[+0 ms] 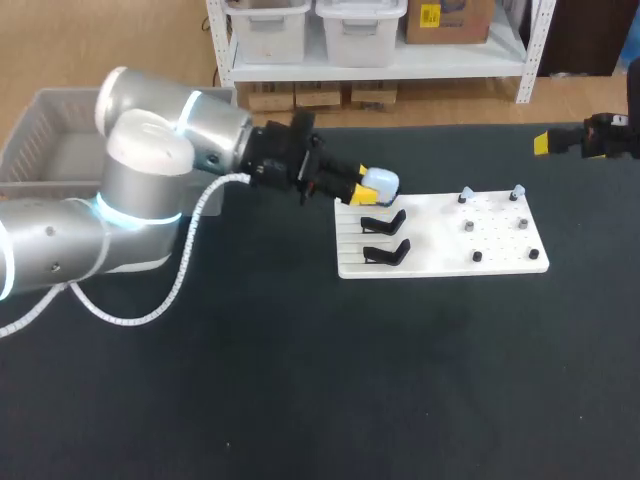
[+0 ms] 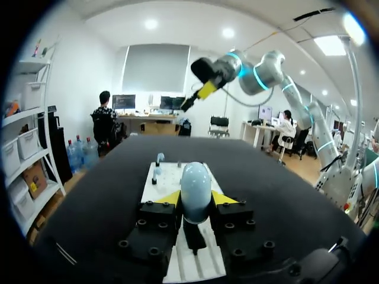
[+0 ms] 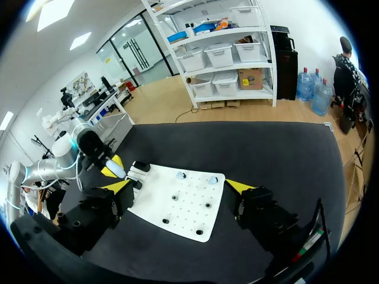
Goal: Pick up each earbud case from the left stands, insert the matching earbuds, close the lid, and place the case in the box.
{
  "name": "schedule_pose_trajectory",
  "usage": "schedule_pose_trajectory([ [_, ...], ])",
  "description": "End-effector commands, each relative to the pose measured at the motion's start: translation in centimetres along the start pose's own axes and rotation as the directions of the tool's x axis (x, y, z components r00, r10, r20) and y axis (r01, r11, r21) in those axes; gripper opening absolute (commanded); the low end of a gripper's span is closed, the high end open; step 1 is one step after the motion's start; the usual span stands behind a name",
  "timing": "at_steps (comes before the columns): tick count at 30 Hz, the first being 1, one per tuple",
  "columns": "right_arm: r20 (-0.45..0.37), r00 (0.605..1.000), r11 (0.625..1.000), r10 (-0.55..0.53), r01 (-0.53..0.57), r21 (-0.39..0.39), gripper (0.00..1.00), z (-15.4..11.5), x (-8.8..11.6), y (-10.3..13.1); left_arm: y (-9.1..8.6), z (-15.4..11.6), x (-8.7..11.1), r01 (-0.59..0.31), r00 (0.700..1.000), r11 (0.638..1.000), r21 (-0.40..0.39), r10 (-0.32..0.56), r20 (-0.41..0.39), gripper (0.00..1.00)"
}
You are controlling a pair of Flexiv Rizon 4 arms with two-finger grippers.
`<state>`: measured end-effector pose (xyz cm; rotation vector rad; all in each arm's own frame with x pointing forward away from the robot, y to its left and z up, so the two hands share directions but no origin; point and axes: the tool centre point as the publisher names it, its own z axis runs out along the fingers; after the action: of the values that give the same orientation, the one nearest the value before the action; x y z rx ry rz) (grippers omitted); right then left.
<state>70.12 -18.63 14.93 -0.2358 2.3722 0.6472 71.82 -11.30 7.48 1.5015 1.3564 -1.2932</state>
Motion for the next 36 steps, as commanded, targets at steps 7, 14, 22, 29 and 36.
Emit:
schedule_pose_trajectory([
  [7,0.000,1.000,1.000,0.000,0.000,0.001,1.00,0.0,0.0,0.0,-4.4,-1.0,-3.2,-0.053,0.988,0.996,-0.069,0.063,0.144,0.00],
  [14,0.000,1.000,1.000,0.000,0.000,0.001,1.00,0.0,0.0,0.0,-5.0,-0.5,-4.4,-0.067,0.986,0.994,-0.091,0.080,0.147,0.00],
  [22,0.000,1.000,1.000,0.000,0.000,0.001,1.00,0.0,0.0,0.0,-5.0,-0.2,-4.5,-0.050,0.981,0.988,-0.148,0.076,0.177,0.00],
  [29,0.000,1.000,1.000,0.000,0.000,0.001,1.00,0.0,0.0,0.0,-5.4,0.3,-4.3,-0.044,0.978,0.987,-0.158,0.075,0.197,0.00],
  [36,0.000,1.000,1.000,0.000,0.000,0.001,1.00,0.0,0.0,0.0,-5.4,0.3,-4.3,-0.042,0.975,0.987,-0.155,0.074,0.208,0.00],
])
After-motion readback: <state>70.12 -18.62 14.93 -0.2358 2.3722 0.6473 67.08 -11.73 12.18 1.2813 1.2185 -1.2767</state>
